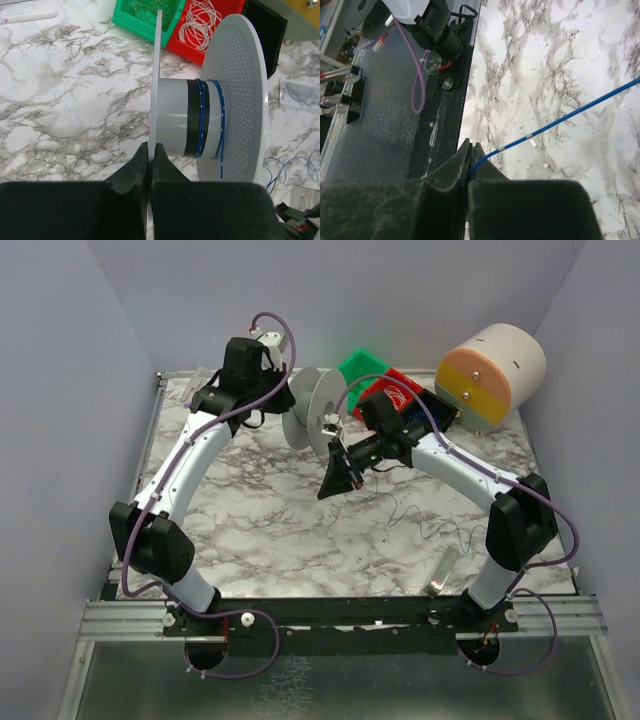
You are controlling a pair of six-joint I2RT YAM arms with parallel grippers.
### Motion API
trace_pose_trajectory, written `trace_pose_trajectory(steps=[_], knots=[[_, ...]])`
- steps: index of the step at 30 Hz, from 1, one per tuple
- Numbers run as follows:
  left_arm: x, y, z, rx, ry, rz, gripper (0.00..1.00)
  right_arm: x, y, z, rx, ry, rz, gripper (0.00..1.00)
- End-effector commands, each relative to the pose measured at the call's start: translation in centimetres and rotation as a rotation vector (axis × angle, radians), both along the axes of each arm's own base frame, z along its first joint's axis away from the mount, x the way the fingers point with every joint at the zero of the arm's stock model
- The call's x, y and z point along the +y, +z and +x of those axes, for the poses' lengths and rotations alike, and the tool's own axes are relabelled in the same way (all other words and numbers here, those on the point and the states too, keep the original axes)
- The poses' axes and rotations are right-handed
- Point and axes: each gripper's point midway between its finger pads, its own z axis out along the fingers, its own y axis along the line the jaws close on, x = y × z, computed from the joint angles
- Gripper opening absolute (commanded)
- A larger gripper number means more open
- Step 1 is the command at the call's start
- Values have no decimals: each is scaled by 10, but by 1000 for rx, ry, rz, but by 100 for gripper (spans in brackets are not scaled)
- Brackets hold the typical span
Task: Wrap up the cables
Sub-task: Wrap the cable around the cable reel.
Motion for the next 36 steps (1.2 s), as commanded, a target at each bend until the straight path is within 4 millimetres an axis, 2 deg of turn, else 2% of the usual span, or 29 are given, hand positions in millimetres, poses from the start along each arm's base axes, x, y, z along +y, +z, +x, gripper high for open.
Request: trace_pose_trajectory(steps=[1, 7, 10, 13, 18, 23, 24, 30, 36], knots=[[1, 59, 13, -90, -15, -206, 0, 2, -18, -16, 36, 79, 28, 1], [17, 81, 7, -101, -60, -343, 0, -3, -29, -24, 82, 84, 53, 0], [22, 89, 2, -106, -96, -389, 0, -5, -31, -15, 94, 34, 57, 1], [22, 94, -7, -103, -145, -428, 0, -9, -39, 5, 48, -89, 27, 0], [22, 102, -22, -126, -201, -465, 0, -29, -42, 52, -58, -365, 21, 0], [25, 114, -33, -151, -249, -508, 0, -63, -41, 99, -86, -652, -2, 0], [21, 115, -41, -143, -299, -526, 0, -96, -45, 140, -140, -899, -64, 0], [17, 103, -52, -108, -349, -529, 0, -132, -34, 189, -280, -1122, -127, 1], [15, 91, -65, -77, -402, -497, 0, -172, -7, 239, -581, -1311, -210, 1]])
